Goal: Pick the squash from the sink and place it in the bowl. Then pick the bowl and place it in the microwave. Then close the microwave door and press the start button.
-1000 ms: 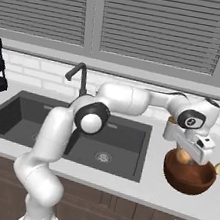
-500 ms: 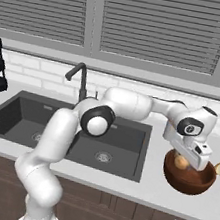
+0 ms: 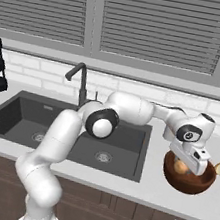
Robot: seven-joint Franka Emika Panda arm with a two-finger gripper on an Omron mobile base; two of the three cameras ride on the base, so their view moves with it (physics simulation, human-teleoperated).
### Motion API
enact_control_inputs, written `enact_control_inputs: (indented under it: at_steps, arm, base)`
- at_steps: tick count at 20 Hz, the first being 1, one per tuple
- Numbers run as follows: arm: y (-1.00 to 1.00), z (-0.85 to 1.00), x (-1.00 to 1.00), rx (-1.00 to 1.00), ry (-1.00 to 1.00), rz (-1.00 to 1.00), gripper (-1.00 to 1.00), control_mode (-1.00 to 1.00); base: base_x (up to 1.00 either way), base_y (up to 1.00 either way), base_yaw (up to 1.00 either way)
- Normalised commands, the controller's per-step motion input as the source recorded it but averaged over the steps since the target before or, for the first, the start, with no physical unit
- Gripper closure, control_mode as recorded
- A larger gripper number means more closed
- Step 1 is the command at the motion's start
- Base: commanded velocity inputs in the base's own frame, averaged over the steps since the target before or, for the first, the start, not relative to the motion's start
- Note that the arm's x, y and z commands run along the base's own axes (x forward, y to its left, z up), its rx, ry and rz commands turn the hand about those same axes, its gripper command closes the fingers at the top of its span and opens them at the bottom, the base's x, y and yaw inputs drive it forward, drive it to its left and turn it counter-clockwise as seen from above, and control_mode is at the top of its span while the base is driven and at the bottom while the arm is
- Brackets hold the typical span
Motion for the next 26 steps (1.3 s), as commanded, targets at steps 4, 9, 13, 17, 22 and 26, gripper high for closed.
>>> enact_control_inputs:
  at_steps: [4, 9, 13, 17, 22, 26]
  arm:
    - [0.00, 0.00, 0.03, 0.00, 0.00, 0.00, -1.00, -1.00]
    - [0.00, 0.17, -0.07, 0.00, 0.00, 0.00, -1.00, -1.00]
    - [0.06, 0.48, -0.27, 0.00, -0.04, 0.00, -1.00, -1.00]
    - [0.36, 0.41, -0.24, 0.00, -0.01, 0.05, -1.00, -1.00]
    - [0.58, 0.12, -0.07, 0.00, 0.03, 0.16, -1.00, -1.00]
    - [0.50, 0.05, 0.00, -0.01, 0.08, 0.18, -1.00, -1.00]
  base:
    - [0.00, 0.00, 0.00]
    - [0.00, 0.00, 0.00]
    - [0.00, 0.00, 0.00]
    - [0.00, 0.00, 0.00]
    - [0.00, 0.00, 0.00]
    - [0.00, 0.00, 0.00]
